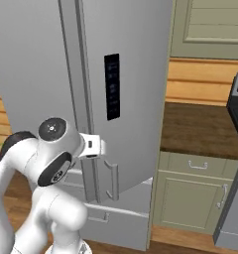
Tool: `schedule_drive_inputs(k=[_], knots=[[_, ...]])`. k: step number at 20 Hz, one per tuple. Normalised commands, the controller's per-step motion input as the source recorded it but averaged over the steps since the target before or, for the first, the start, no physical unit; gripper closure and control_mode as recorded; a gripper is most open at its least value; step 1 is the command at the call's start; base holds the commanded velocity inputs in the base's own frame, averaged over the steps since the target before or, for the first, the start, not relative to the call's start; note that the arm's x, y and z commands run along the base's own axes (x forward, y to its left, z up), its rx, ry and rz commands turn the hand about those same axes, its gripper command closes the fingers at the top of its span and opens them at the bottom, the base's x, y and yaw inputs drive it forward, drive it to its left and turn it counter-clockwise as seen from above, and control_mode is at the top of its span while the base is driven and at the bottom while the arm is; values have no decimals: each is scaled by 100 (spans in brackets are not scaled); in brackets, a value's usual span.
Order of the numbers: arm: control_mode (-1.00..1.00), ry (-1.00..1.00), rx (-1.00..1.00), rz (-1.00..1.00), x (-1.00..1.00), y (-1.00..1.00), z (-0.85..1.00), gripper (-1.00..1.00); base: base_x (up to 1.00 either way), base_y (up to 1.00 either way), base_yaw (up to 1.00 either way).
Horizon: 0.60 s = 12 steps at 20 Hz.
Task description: Take the strawberry from the fridge and place it on top of the pancake, located on the dining counter.
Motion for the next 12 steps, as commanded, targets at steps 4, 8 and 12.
schedule_drive_inputs(k=[4,8,12], knots=[[-100,4,-33,0,-26,83,82,-100,0,0,0],[-100,11,-51,0,-7,97,50,-100,0,0,0],[-100,21,-57,0,0,90,41,-100,0,0,0]])
